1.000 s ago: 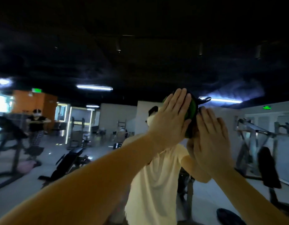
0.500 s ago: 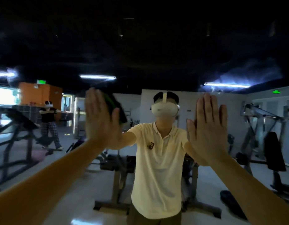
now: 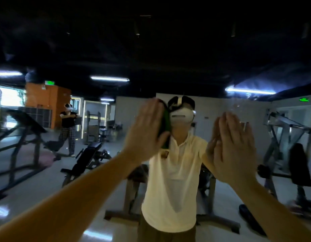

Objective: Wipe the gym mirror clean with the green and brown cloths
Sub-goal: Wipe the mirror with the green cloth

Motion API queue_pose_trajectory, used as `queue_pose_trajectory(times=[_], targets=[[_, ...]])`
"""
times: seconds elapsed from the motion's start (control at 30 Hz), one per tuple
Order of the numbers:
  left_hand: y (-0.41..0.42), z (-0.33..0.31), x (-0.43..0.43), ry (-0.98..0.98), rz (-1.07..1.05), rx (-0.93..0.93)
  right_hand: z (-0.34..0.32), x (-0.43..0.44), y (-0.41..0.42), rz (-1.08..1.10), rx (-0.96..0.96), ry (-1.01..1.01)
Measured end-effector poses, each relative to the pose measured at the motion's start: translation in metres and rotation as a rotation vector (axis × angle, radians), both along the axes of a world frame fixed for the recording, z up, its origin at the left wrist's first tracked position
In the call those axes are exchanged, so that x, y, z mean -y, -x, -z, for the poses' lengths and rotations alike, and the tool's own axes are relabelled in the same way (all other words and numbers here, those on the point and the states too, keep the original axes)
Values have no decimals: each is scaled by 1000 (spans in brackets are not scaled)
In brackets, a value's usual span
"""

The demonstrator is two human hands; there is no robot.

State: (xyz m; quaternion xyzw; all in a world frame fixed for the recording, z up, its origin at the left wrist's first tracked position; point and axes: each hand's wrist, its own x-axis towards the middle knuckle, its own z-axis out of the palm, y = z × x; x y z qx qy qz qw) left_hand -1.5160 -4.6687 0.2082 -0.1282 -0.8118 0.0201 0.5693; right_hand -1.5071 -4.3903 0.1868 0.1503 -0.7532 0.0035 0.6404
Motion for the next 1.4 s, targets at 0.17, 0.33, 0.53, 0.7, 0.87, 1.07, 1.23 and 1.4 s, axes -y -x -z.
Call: queue_pose_trajectory(times=[0.17,0.33,0.53,0.7,0.87,1.07,1.23,1.4], targets=[[-4,34,106,-370,-101,-27,41,20,8,31,16,-27],[0,38,23,-422,-42,-57,48,25,19,72,18,-6],[-7,78,-74,257,49,36,49,24,18,23,4,7],[-12,75,24,6,2,81,50,28,14,22,27,37],[-20,132,131,-379,-123,30,54,43,9,92,81,98],[-6,143,7,-306,14,57,54,40,1,103,130,58],[-9,166,-103,226,72,149,80,29,-15,-8,176,-17],[-7,168,-30,241,37,101,133,23,-33,-48,223,20]])
